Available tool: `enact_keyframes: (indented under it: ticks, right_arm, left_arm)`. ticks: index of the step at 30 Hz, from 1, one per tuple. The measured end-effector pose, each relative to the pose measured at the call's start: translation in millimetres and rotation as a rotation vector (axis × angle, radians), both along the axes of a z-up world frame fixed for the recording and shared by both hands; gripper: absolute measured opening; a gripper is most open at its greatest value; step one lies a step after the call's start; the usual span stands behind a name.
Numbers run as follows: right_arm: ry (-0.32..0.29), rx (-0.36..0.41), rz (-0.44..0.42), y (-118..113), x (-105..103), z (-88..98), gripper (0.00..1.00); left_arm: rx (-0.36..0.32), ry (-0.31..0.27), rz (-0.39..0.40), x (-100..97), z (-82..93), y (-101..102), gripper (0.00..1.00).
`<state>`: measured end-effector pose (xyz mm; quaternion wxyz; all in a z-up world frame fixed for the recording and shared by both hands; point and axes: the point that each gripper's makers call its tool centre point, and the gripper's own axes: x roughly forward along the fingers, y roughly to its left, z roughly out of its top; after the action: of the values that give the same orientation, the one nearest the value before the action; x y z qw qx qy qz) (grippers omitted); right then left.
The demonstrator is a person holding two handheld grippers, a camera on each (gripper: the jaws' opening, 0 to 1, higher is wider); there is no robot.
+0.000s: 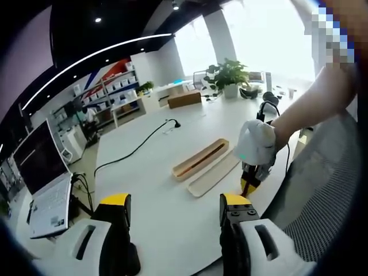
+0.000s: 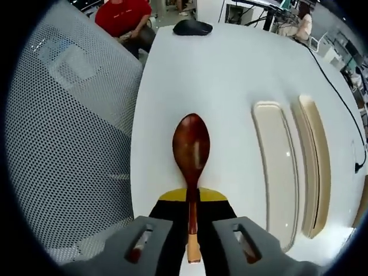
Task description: Arrange the utensils inside the cutlery case until each visible utensil rests in its matching compartment.
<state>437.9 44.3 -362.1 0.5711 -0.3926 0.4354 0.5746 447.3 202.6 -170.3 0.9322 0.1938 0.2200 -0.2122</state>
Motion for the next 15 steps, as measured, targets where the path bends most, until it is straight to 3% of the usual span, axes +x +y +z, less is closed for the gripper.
enact_keyframes:
  ticks: [1,6,15]
  right_arm:
    - [-0.021,-0.028,0.021,-4.0,2.8,0.1,0.00]
    - [-0.028,-0.006,-0.014,-5.8,13.3,10.5,0.00]
    - [-0.076,-0.042,-0.038,-21.2,37.1,21.4,0.00]
  left_arm:
    - [0.000,0.002,0.000,0.0,-0.3,-0.1,0.64]
    - [0.001,0.003,-0.001,0.2,-0.4,-0.3,0.64]
    - [0.004,0.003,-0.003,-0.1,-0.9,-0.7,0.64]
